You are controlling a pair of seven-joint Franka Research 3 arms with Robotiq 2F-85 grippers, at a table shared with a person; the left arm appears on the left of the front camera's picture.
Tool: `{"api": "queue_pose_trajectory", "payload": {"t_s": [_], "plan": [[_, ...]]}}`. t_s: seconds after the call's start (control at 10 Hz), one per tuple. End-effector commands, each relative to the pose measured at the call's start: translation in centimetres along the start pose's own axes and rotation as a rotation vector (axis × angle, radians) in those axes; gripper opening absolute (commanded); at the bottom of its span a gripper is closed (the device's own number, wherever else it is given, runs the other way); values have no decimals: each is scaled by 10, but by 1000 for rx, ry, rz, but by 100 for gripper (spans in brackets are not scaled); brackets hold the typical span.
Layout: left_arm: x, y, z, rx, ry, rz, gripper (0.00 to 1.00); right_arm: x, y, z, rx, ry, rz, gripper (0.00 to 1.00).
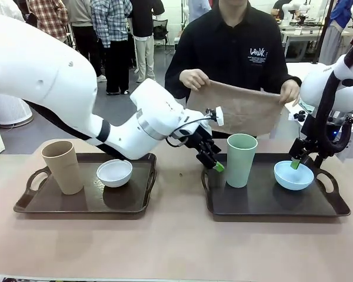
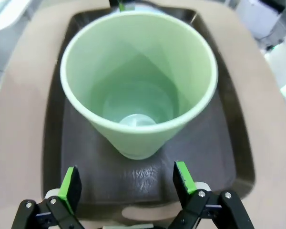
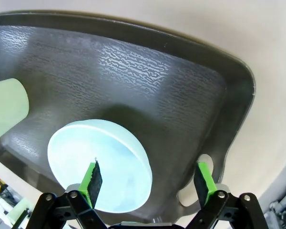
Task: Set up a tray with a mat and arrange the tableware.
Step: Pick up the Picnic Bowl and Reusable plastic cup from the Handle tray in front of the human's position and hold them in the air.
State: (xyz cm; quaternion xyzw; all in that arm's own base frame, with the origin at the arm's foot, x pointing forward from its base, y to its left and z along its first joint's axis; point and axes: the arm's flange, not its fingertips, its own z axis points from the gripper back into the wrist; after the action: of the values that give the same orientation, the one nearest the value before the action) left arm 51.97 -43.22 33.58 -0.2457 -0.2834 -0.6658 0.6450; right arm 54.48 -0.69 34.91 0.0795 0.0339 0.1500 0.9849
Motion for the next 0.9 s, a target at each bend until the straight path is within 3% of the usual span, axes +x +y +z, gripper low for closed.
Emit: {"api": "queue_pose_trajectory", "payload": {"t_s": [0.0, 0.8], "plan": [[3, 1, -2, -28, -14, 32, 100, -2, 1, -1, -3, 7, 10, 100], [32, 2, -27, -77, -57, -1, 100, 1, 8, -17, -7, 53, 7, 100]]}}
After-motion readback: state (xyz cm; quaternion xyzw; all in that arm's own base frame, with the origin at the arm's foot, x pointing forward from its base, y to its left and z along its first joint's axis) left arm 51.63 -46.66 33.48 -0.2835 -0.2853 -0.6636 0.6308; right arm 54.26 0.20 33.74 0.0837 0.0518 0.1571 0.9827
